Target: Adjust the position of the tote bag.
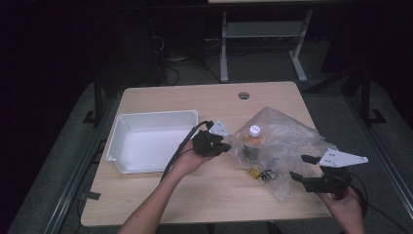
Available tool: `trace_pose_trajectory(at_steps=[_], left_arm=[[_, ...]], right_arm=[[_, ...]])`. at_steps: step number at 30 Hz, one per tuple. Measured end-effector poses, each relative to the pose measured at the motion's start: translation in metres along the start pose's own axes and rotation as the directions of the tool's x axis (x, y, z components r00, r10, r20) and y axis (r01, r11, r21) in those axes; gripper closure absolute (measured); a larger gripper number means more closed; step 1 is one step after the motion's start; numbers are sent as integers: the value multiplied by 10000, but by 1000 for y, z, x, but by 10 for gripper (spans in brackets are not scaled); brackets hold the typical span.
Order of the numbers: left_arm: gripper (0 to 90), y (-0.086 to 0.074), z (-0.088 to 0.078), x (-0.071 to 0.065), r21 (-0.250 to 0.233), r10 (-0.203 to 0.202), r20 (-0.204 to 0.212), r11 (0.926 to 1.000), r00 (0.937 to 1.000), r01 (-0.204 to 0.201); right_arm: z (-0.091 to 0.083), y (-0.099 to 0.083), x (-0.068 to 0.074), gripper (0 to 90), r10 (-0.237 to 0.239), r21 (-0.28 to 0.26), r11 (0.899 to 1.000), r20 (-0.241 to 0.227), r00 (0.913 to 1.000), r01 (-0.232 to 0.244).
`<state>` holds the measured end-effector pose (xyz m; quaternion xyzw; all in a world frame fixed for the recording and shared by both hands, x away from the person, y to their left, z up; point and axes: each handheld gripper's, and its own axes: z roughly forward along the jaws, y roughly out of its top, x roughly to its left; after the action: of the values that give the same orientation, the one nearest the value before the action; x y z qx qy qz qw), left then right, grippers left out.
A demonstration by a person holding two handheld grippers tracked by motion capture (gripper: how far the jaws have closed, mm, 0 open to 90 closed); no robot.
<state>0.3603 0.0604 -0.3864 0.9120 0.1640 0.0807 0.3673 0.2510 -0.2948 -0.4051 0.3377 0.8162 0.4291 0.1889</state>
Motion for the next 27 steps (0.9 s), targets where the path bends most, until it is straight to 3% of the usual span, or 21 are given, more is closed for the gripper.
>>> trace_pose_trajectory(at_steps=[15, 18, 25, 27], left_arm=[[900, -20, 5, -5, 600, -58, 113, 9982, 9999, 51], [900, -24, 7, -5, 535, -294, 174, 9982, 9994, 285], [900, -24, 2, -4, 269, -329, 336, 9991, 9989, 320], [856, -24, -1, -3, 233, -379, 375, 9990, 9986, 371]], right_arm=[[2, -2, 0, 325, -211, 228, 9995, -118, 9997, 213], [2, -2, 0, 328, -229, 275, 9993, -166, 9996, 234], [0, -3, 0, 332, -181, 168, 9997, -150, 9997, 184], [0, -3, 0, 332, -189, 186, 9996, -140, 9997, 191]])
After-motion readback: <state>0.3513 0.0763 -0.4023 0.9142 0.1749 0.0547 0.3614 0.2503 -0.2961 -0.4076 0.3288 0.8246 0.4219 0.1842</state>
